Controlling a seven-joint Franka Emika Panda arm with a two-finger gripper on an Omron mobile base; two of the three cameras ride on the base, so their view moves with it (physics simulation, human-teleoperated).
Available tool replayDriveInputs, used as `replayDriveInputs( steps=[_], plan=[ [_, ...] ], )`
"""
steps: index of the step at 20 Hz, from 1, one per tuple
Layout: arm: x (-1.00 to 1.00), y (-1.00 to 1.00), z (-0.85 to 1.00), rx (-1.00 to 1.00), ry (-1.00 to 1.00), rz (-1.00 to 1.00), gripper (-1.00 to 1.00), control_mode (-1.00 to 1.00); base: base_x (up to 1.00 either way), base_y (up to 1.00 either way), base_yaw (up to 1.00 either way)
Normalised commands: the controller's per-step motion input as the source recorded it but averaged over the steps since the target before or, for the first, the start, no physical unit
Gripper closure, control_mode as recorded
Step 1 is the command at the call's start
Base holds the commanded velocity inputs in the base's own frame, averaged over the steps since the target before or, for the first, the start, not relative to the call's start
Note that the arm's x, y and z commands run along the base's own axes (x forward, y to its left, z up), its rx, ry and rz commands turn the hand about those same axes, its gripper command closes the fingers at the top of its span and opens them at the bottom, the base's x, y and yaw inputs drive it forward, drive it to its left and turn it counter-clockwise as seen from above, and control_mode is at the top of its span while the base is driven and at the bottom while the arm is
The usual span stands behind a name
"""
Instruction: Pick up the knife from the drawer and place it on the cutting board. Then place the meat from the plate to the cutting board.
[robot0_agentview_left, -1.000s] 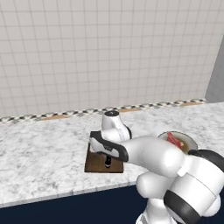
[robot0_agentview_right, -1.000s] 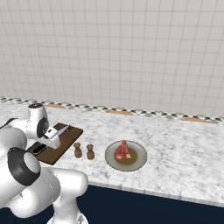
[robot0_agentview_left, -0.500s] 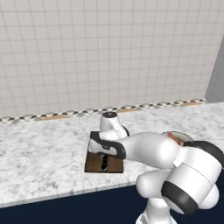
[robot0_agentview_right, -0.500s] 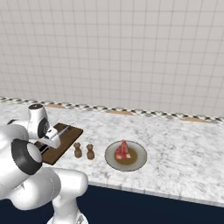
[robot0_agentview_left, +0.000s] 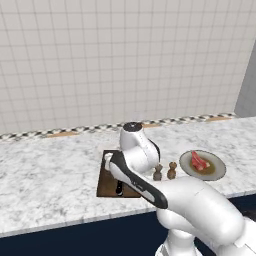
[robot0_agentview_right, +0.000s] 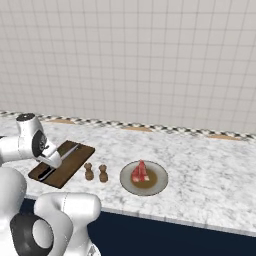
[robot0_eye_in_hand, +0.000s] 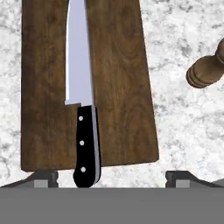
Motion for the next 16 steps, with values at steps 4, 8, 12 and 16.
replayDriveInputs(
  steps=[4, 8, 12, 16],
  plan=[
    [0.03, -0.55, 0.91, 0.0, 0.0, -0.22, -1.0, -1.0, 0.0, 0.0, 0.0],
    [0.07, -0.72, 0.49, 0.0, 0.0, -0.3, -1.0, -1.0, 0.0, 0.0, 0.0],
    [0.0, -0.84, 0.18, 0.0, 0.0, -0.38, -1.0, -1.0, 0.0, 0.0, 0.0],
    [-0.01, -0.97, 0.0, 0.0, 0.0, -0.31, -1.0, -1.0, 0.0, 0.0, 0.0]
  ],
)
